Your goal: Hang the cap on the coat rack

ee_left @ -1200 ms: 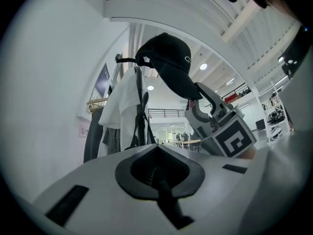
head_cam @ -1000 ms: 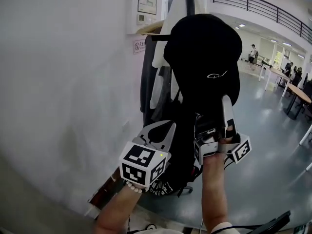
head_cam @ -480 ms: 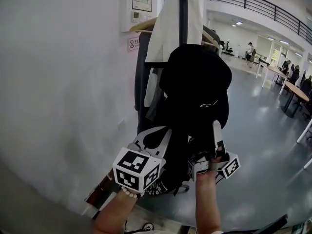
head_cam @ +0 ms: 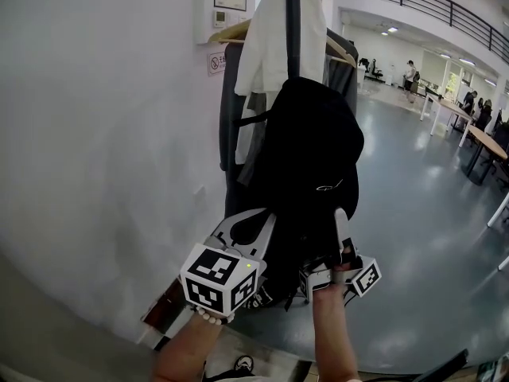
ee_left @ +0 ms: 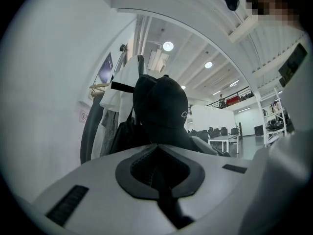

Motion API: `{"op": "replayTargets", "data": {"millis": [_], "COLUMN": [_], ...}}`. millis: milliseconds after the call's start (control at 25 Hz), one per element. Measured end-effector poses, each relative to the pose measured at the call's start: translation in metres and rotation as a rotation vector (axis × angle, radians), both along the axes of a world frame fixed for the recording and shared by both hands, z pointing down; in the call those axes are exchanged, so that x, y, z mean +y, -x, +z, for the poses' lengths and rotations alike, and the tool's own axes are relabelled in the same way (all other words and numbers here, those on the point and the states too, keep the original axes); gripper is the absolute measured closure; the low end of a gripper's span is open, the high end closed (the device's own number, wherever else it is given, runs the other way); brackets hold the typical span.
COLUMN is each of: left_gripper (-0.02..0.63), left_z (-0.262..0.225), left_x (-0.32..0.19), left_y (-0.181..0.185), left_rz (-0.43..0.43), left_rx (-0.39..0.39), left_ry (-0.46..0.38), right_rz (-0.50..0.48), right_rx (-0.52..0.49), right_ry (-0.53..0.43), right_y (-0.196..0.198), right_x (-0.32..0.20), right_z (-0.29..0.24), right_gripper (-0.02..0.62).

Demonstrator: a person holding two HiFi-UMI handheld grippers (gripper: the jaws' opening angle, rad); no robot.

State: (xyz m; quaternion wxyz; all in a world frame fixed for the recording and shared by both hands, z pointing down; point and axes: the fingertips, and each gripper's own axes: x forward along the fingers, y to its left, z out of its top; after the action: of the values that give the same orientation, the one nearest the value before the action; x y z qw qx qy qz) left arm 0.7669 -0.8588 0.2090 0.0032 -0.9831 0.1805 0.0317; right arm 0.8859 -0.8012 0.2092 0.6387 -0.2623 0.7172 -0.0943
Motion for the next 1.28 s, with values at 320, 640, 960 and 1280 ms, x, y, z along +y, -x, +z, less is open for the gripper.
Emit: {"op": "replayTargets", "data": {"millis": [320, 640, 960, 1280], "left_gripper": [0.603, 0.603, 0.603, 0.603], "left_z": [0.01, 0.024, 0.036, 0.065], "left_x": [0.013, 0.01, 0.026, 0.079], "left_y": [0.006, 0.011, 0.016, 0.021], "left_rz": [-0.011, -0.046, -0.056, -0.06], "left_rx": [-0.02, -0.026, -0.029, -0.06], "left_ry": [0.018, 0.035, 0.063, 0.103], "right_rz": [0.002, 0.094, 0.131, 0.128], "right_rx": [0.004, 0.127, 0.161, 0.128], "right_ry": [0.04, 0.201, 0.315, 0.357], "right_y": [0.008, 0.016, 0.022, 0.024], "right_x": [0.001, -0.013, -0.003, 0.053], "right_z": [0.01, 0.018, 0.048, 0.076], "right_gripper": [0.575, 0.542, 0.525, 0.525]}}
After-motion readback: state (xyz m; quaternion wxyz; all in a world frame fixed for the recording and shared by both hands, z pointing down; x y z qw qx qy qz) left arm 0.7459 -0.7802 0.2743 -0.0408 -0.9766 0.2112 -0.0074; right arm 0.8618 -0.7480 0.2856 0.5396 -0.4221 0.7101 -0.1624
